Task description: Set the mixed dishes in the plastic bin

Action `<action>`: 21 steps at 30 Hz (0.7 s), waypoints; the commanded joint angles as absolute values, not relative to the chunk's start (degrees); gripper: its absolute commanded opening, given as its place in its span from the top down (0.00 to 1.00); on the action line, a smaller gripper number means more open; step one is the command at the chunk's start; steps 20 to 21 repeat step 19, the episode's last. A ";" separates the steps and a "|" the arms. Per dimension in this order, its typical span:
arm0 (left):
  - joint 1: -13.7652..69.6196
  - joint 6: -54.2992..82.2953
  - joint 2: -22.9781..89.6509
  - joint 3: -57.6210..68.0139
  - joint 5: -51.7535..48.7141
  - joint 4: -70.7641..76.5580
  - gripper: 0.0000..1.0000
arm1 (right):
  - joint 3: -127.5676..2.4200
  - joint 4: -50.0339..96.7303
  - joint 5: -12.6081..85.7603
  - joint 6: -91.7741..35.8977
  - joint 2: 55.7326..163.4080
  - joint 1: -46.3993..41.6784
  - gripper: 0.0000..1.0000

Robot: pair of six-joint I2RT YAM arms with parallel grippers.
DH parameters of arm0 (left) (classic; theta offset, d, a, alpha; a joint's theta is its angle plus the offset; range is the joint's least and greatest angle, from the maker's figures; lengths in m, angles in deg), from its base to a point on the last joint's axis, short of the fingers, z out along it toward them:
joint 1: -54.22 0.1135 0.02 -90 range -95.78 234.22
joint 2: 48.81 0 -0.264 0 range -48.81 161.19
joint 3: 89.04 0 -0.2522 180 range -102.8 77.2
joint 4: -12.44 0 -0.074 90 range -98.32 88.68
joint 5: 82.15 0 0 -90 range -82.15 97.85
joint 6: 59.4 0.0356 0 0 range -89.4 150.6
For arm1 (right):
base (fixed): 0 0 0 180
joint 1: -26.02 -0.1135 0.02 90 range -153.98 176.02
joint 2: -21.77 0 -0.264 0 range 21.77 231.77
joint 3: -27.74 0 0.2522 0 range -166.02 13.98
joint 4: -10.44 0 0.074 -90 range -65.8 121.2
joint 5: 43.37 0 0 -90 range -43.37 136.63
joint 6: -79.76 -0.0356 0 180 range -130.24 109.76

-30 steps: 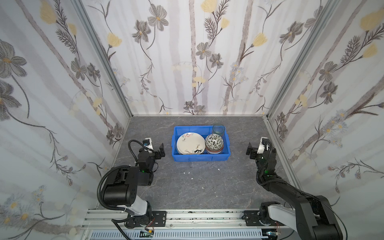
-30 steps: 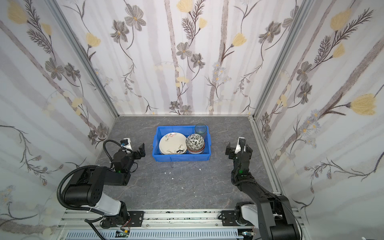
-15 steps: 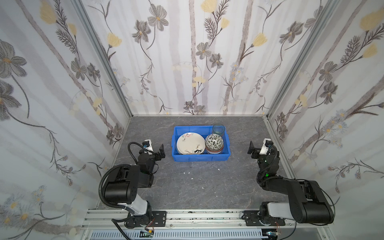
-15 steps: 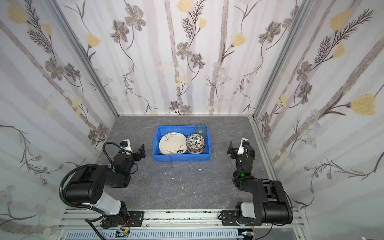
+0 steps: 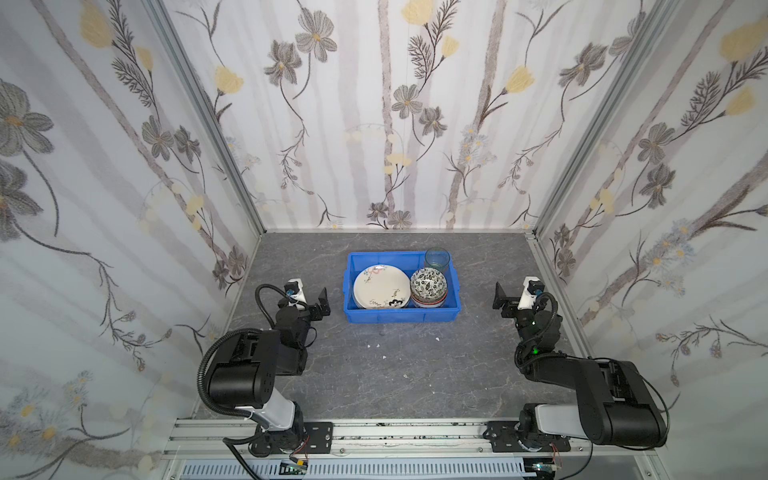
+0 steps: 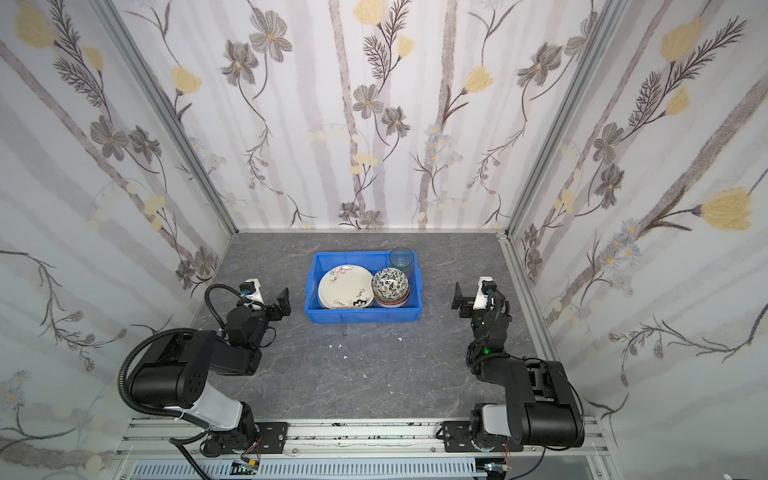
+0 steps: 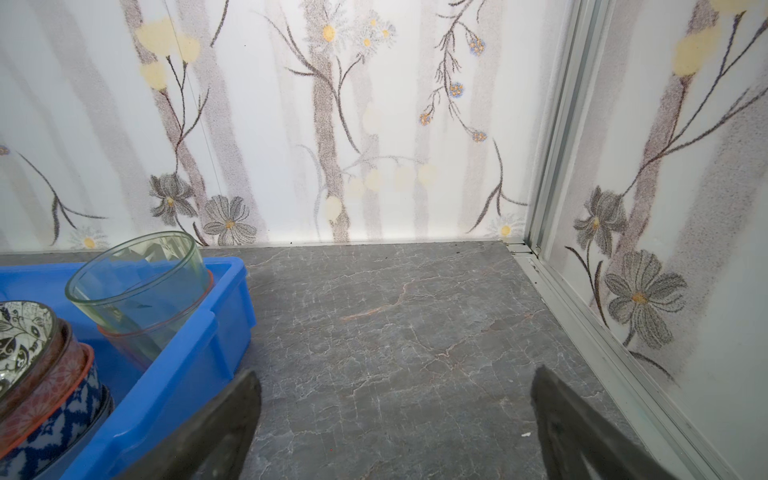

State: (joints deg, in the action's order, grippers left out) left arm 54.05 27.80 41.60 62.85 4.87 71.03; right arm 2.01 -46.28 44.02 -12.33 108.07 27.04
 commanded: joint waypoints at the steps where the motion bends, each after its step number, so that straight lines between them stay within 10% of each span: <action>1: 54.12 28.10 41.72 62.96 5.35 73.55 0.00 | 1.91 -49.82 43.38 -12.22 108.28 26.99 0.00; 21: 54.12 28.07 41.81 62.96 5.37 73.56 0.00 | 1.78 -49.72 43.46 -12.14 108.34 26.86 0.00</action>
